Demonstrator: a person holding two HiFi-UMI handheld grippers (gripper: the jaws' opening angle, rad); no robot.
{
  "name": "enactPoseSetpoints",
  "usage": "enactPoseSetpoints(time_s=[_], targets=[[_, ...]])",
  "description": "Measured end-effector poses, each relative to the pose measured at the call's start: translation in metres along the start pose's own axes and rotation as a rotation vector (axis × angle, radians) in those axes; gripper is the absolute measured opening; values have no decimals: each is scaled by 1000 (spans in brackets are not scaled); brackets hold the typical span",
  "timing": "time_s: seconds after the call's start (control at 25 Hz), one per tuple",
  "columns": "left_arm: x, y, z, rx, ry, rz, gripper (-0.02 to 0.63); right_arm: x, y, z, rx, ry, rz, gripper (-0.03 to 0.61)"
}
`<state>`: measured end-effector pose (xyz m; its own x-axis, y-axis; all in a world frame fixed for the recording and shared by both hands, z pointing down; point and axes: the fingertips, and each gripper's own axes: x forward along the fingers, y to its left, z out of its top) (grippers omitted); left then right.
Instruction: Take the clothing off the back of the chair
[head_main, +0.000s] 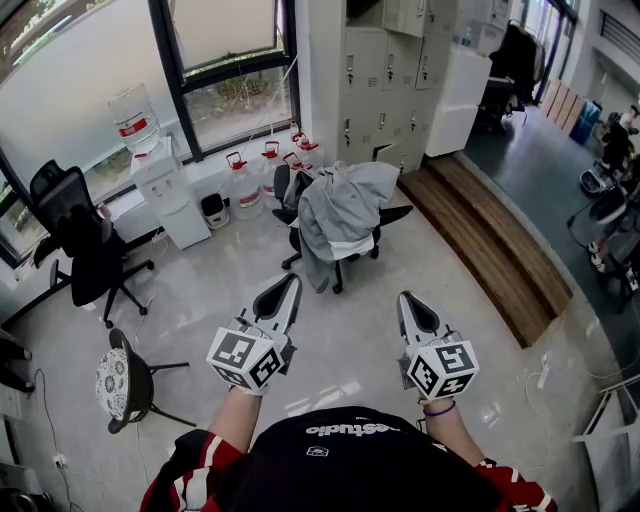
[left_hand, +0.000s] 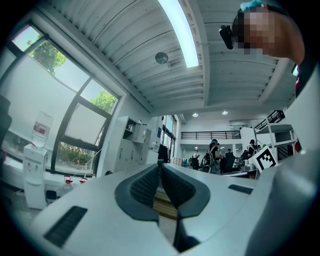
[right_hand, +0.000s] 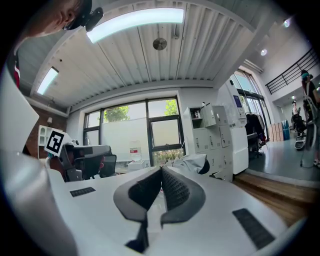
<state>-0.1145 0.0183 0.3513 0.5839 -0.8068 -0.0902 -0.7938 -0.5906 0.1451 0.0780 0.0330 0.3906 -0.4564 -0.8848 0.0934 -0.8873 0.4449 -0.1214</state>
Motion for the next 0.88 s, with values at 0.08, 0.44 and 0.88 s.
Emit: enactPoseSetpoints(time_s=[0.08, 0.44, 0.88], targets=[[-1, 1, -1, 0, 1, -3, 37, 1, 2, -1, 0, 1, 0, 15], [-5, 9, -3, 4, 9, -17, 37, 4, 12, -6, 2, 14, -5, 15], [-16, 21, -1, 20, 18, -41, 37, 8, 30, -6, -3, -5, -26, 15]])
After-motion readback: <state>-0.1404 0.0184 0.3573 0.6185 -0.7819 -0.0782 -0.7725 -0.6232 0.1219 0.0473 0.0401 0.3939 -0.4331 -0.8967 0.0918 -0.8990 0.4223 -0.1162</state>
